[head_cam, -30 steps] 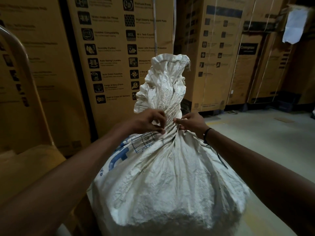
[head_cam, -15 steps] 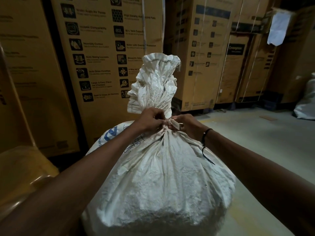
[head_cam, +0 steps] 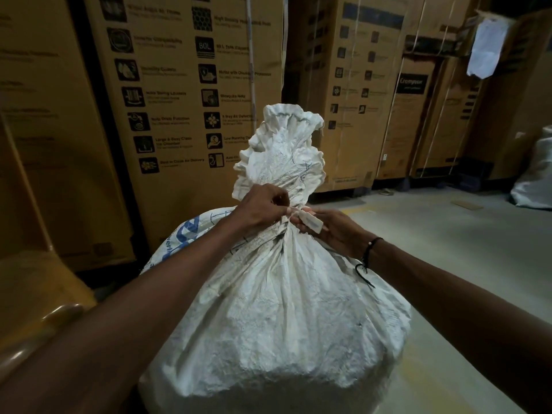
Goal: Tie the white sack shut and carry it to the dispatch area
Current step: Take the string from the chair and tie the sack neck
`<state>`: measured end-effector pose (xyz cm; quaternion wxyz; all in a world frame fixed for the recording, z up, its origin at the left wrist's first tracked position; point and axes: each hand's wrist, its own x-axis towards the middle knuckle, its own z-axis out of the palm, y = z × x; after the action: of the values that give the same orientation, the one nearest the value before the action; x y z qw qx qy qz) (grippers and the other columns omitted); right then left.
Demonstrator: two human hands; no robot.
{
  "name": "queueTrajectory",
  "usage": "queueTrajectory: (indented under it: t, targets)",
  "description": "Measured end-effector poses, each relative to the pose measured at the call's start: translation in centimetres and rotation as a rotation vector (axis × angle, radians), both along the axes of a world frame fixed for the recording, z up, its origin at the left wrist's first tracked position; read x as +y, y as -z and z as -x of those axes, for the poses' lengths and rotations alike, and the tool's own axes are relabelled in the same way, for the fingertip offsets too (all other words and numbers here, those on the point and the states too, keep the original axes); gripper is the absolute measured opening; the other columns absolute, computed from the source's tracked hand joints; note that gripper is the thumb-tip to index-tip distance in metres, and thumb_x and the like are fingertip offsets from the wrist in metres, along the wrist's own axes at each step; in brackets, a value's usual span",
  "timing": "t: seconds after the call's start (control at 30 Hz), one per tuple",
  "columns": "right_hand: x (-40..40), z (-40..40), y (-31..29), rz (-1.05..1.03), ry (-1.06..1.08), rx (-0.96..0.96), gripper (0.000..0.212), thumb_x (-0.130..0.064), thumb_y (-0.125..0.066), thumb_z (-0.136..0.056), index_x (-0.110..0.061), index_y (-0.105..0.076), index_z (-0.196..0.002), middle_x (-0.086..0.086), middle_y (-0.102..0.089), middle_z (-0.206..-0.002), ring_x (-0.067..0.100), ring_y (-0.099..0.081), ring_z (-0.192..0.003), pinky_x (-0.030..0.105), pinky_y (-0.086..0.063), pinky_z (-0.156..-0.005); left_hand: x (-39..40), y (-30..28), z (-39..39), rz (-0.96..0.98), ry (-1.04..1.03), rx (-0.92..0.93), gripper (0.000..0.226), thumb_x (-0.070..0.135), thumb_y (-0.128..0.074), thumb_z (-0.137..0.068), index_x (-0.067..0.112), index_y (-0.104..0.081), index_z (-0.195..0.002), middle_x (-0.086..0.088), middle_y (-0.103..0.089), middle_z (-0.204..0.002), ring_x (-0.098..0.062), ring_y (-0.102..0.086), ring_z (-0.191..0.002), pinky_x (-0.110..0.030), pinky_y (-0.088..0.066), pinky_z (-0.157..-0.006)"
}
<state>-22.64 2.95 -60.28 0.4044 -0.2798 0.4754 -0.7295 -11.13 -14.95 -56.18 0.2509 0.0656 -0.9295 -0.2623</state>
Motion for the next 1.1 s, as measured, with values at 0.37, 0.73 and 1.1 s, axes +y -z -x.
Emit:
queueTrajectory:
  t: [0.37, 0.73, 1.1]
  targets:
    - [0.1, -0.6, -0.2, -0.008, 0.054, -0.054, 0.042, -0.002, -0.042, -0.111, 0.008, -0.045, -0.151, 0.024, -0.071, -0.126, 0.025, -0.074, -0.109, 0.027, -0.062, -0.094, 3.0, -0.1, -2.0, -0.036, -0.156, 0.064, 0.037, 0.053, -0.064, -0.054, 0.02, -0.08, -0.065, 0.005, -0.074, -0.068, -0.013, -0.07, -0.071, -0.037, -0.06, -0.067]
    - [0.2, -0.8, -0.2, -0.007, 0.07, 0.001, 0.042, -0.005, -0.048, -0.111, 0.014, -0.049, -0.148, 0.024, -0.069, -0.122, 0.021, -0.073, -0.099, 0.027, -0.063, -0.091, 3.4, 0.1, -1.7, -0.003, -0.219, 0.072, 0.018, 0.034, -0.071, -0.064, 0.017, -0.077, -0.064, 0.003, -0.073, -0.066, -0.016, -0.07, -0.067, -0.042, -0.064, -0.066]
    - [0.6, -2.0, -0.1, -0.02, 0.194, 0.233, 0.02, -0.003, -0.054, -0.108, -0.005, -0.072, -0.115, 0.016, -0.076, -0.112, 0.02, -0.074, -0.098, 0.023, -0.063, -0.085, 2.3, 0.7, -0.9, 0.021, -0.083, 0.057, 0.013, 0.027, -0.084, -0.081, 0.015, -0.087, -0.085, -0.004, -0.079, -0.079, -0.02, -0.073, -0.077, -0.044, -0.063, -0.073]
